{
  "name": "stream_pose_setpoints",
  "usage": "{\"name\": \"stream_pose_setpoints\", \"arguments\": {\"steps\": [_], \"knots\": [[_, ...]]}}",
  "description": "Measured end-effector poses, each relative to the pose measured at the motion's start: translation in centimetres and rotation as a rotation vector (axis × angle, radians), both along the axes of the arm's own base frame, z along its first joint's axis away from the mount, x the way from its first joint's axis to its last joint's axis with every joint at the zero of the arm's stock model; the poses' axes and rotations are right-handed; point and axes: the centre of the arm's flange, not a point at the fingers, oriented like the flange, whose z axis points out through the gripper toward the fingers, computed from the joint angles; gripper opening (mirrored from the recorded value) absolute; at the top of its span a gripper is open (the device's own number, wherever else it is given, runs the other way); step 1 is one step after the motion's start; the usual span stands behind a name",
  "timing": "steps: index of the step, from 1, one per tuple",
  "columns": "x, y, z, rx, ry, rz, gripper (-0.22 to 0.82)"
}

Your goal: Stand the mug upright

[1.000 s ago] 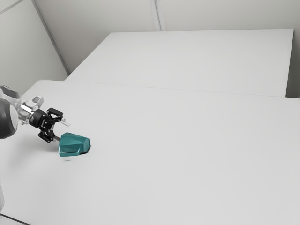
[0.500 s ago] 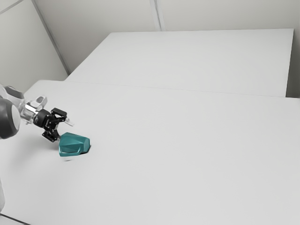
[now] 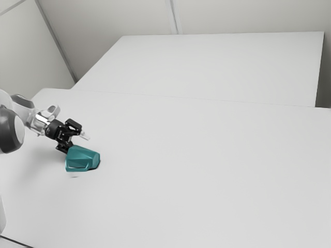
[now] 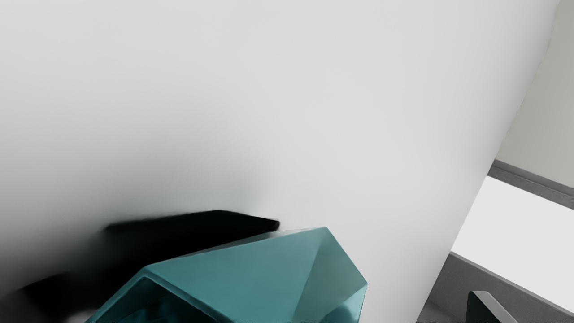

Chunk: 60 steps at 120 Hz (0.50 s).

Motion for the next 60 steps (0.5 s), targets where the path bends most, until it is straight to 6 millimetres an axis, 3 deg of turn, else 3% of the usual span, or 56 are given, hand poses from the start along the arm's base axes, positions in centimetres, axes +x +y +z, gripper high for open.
{"name": "stream_pose_setpoints", "arguments": {"steps": [30, 60], "knots": [[0.5, -0.7, -0.1, -0.011, -0.006, -0.002, 0.01], [0.9, -1.1, -0.3, -0.022, -0.007, 0.005, -0.14]]}}
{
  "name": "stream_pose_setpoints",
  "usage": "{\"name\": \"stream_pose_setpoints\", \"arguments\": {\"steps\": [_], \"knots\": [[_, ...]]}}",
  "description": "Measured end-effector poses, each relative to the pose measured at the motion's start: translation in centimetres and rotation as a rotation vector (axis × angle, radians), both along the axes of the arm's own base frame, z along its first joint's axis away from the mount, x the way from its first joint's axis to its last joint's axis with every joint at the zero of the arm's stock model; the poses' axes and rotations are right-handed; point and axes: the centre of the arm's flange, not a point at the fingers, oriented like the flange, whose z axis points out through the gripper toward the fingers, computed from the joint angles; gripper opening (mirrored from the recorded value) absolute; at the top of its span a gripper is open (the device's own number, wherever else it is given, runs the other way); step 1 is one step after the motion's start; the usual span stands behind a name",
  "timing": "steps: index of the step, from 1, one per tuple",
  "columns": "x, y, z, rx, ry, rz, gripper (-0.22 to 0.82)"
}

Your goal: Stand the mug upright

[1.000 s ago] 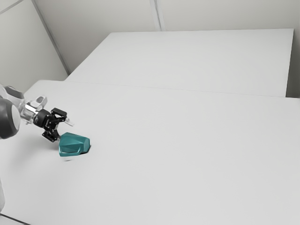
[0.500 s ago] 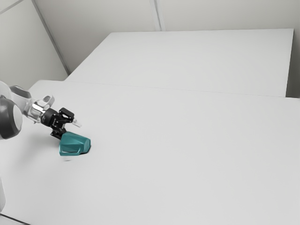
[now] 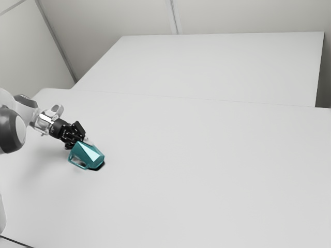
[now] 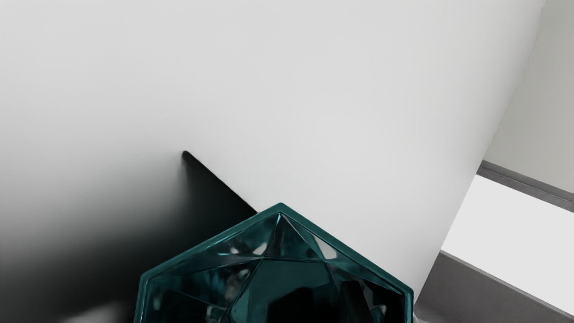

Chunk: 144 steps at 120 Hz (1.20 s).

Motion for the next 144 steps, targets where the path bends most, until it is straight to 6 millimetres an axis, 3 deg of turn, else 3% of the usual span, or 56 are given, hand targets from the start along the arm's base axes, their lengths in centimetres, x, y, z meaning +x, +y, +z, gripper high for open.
{"name": "stream_pose_setpoints", "arguments": {"steps": [26, 52, 104, 144], "knots": [[0.3, -0.3, 0.5, 0.001, -0.006, -0.001, -0.17], [0.9, -1.1, 3.1, 0.015, -0.038, -0.012, -0.18], [3.8, -6.8, 9.4, 0.156, -0.106, -0.174, -0.18], [5.7, -12.4, 13.4, 0.436, -0.129, -0.343, -0.18]]}}
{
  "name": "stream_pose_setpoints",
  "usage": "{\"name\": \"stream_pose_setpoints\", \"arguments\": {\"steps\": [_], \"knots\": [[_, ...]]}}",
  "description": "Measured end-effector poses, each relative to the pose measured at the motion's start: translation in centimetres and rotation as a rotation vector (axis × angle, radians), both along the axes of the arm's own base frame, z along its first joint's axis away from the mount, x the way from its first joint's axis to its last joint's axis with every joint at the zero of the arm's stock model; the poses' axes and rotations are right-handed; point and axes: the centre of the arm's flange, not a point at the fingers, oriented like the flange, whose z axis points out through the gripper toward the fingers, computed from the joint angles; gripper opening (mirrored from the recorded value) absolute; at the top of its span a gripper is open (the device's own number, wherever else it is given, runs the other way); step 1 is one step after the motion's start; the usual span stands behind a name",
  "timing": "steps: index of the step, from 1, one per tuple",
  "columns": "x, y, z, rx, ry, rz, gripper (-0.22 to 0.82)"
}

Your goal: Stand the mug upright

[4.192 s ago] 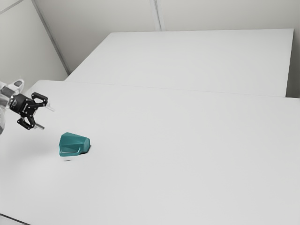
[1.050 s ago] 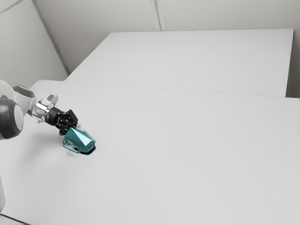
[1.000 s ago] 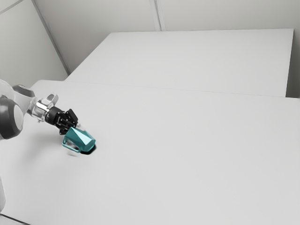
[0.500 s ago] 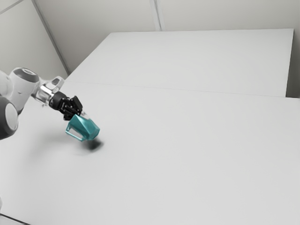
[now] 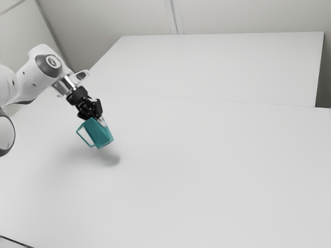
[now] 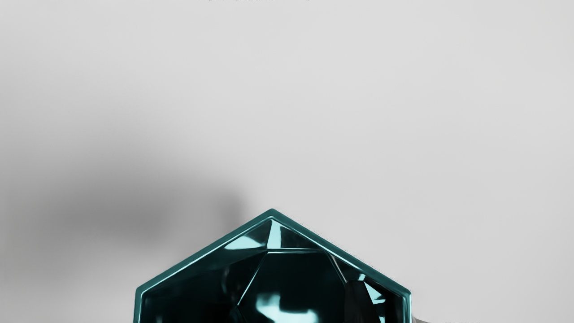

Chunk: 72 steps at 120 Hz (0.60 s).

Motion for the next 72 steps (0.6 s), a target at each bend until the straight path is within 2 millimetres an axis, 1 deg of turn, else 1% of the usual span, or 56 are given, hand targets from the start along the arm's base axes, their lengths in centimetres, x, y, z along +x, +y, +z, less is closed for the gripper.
{"name": "stream_pose_setpoints", "arguments": {"steps": [9, 21, 45, 64, 72], "knots": [[0.2, -1.5, 1.4, 0.074, -0.009, -0.036, -0.18], [0.6, -3.2, 2.6, 0.153, -0.021, -0.068, -0.18], [1.6, -6.7, 3.3, 0.299, -0.029, -0.123, -0.18], [2.2, -8.4, 3.4, 0.400, -0.043, -0.132, -0.18], [2.4, -9.9, 4.3, 0.439, -0.068, -0.145, -0.18]]}}
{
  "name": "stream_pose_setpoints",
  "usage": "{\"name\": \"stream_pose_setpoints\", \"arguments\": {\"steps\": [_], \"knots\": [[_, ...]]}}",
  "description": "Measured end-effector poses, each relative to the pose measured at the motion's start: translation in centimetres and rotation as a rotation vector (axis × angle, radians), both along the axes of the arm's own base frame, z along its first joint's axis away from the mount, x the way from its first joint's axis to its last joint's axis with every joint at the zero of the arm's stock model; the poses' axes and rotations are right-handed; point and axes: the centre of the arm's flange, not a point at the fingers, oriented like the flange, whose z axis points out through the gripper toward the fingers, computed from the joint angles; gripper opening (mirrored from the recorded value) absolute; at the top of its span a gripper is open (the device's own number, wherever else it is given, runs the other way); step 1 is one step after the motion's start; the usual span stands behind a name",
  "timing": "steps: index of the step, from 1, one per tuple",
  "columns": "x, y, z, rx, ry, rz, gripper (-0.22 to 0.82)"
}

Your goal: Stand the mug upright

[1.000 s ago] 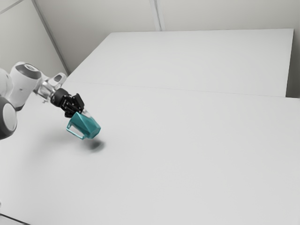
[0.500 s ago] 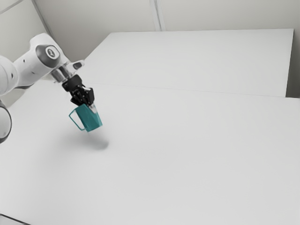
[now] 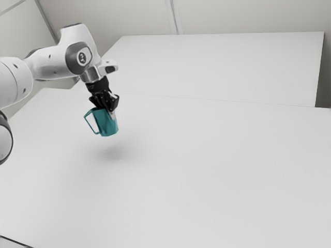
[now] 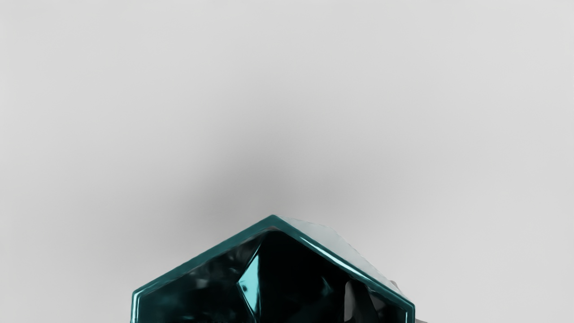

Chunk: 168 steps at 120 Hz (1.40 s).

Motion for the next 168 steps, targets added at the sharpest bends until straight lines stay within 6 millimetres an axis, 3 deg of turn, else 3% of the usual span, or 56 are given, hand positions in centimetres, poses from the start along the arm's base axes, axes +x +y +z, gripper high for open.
{"name": "stream_pose_setpoints", "arguments": {"steps": [15, 34, 54, 87, 168], "knots": [[-0.5, -2.8, 1.8, 0.059, -0.036, -0.027, -0.18], [-0.8, -5.4, 2.2, 0.098, -0.052, -0.032, -0.18], [-1.2, -5.5, -0.1, 0.117, -0.039, 0.005, -0.18], [-1.2, -6.2, -2.3, 0.146, -0.079, 0.035, -0.18], [0.0, -8.4, -6.6, 0.147, -0.135, 0.065, -0.18]]}}
